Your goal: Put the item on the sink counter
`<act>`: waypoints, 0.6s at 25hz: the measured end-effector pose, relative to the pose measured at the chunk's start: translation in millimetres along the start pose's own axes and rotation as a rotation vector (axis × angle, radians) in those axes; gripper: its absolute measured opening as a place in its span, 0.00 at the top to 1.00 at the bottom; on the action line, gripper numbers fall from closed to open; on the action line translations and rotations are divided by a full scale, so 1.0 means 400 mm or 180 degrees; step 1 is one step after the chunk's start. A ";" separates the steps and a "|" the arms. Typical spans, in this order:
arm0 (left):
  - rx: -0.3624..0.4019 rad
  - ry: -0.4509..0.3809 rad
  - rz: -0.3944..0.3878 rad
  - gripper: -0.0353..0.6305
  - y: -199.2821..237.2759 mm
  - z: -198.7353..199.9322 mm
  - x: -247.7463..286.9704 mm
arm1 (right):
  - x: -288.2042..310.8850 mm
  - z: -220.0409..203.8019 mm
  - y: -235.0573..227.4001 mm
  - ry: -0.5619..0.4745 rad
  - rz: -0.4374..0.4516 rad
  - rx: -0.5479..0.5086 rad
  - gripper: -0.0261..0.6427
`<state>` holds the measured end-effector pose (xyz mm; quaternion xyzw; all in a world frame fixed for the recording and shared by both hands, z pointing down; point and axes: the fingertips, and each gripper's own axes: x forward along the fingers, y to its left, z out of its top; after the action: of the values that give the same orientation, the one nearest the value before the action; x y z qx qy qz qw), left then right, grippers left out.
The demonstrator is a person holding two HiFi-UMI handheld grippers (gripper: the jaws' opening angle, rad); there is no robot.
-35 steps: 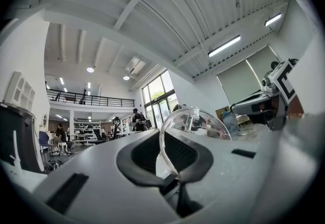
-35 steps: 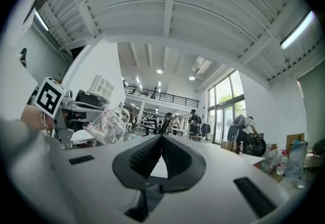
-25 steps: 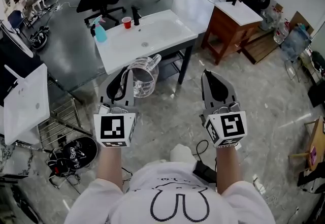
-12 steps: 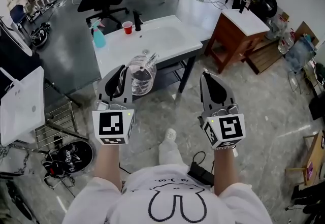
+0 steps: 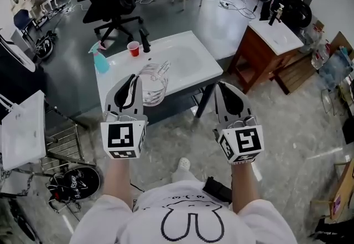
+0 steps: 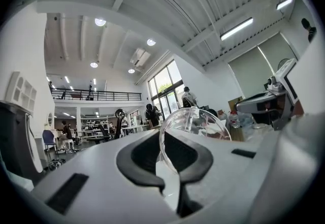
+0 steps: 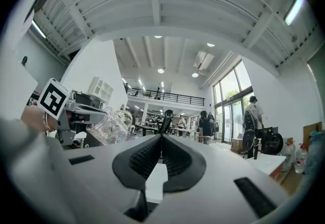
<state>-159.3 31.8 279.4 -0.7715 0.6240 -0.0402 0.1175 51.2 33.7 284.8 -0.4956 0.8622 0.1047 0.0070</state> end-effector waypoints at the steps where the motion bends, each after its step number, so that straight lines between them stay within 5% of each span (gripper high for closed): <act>1: -0.0002 0.0010 0.0015 0.90 0.001 -0.001 0.035 | 0.026 -0.005 -0.024 -0.0004 0.0014 0.0005 0.92; 15: -0.0006 0.0251 0.0216 0.90 -0.005 -0.055 0.341 | 0.262 -0.100 -0.217 0.0017 0.0247 0.0105 0.92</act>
<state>-132.4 -103.2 289.9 -0.7478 0.6540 -0.0660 0.0934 76.1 -105.5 296.7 -0.4618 0.8824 0.0893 0.0088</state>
